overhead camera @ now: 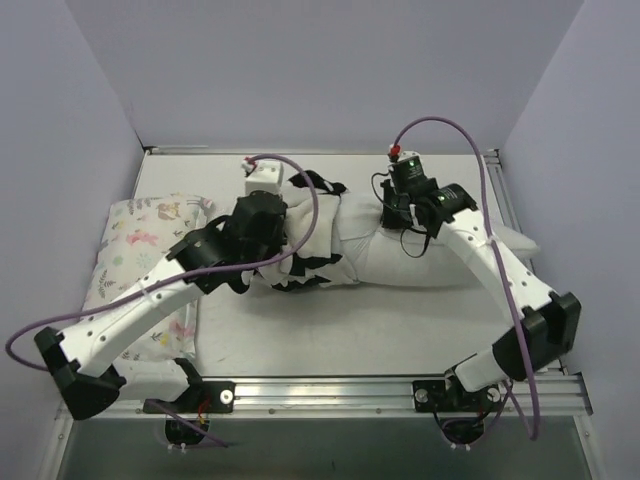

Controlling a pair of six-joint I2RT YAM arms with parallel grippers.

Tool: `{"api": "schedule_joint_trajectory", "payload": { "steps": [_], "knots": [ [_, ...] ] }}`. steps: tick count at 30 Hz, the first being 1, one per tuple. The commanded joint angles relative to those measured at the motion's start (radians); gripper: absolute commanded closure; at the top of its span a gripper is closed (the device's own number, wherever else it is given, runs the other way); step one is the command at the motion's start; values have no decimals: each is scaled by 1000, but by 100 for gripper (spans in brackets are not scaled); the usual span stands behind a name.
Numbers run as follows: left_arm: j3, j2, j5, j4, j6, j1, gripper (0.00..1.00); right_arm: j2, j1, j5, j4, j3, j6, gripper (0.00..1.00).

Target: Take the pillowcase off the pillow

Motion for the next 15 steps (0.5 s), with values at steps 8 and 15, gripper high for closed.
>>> {"api": "schedule_joint_trajectory", "payload": {
  "steps": [8, 15],
  "knots": [
    [458, 327, 77, 5, 117, 30, 69, 210, 15, 11, 93, 222, -68, 48],
    [793, 649, 180, -129, 114, 173, 49, 124, 61, 82, 67, 269, -84, 25]
  ]
}}
